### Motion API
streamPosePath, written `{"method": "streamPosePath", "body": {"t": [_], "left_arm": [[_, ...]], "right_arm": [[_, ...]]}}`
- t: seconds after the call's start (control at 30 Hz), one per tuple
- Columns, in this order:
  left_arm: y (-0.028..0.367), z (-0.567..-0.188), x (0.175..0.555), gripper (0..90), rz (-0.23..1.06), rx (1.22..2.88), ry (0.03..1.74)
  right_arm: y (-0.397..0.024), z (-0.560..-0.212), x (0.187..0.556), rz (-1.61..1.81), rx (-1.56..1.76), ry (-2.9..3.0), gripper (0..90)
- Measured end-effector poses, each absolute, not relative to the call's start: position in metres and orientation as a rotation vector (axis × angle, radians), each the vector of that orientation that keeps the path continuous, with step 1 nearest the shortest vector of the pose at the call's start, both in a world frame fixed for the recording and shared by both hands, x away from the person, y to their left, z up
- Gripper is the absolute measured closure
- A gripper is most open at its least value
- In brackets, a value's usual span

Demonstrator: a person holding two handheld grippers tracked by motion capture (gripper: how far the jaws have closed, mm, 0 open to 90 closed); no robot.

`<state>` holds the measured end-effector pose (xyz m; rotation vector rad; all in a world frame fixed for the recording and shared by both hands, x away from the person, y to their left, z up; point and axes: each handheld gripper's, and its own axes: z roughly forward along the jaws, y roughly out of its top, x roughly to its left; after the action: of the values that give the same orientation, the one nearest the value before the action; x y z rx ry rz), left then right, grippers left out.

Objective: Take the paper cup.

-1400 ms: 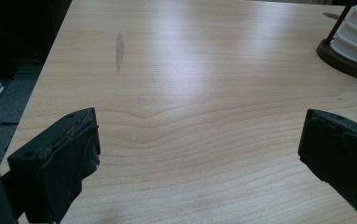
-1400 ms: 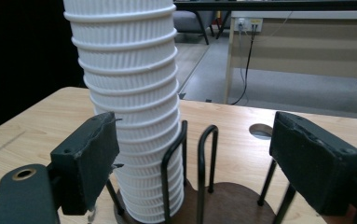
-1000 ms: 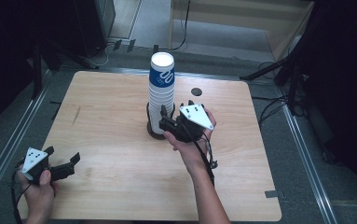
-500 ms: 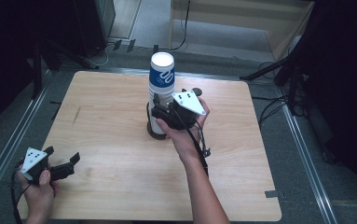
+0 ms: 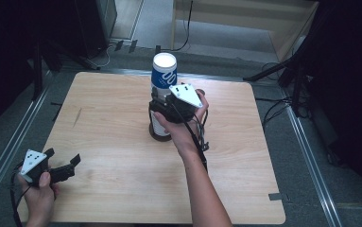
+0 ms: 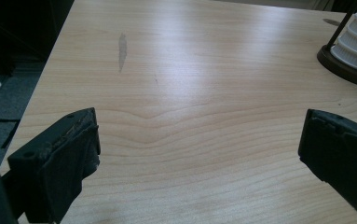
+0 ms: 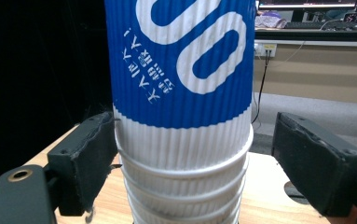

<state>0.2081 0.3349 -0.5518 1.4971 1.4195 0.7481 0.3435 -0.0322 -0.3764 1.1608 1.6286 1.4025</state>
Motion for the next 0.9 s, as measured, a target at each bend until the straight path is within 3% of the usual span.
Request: {"method": "streamPosePath", "body": {"t": [0.9], "left_arm": [[0.336,-0.552,0.209,0.0,0.732,1.49,1.422]], "right_arm": [[-0.012,-0.374,0.37,1.387,1.148,1.596,16.4]]}}
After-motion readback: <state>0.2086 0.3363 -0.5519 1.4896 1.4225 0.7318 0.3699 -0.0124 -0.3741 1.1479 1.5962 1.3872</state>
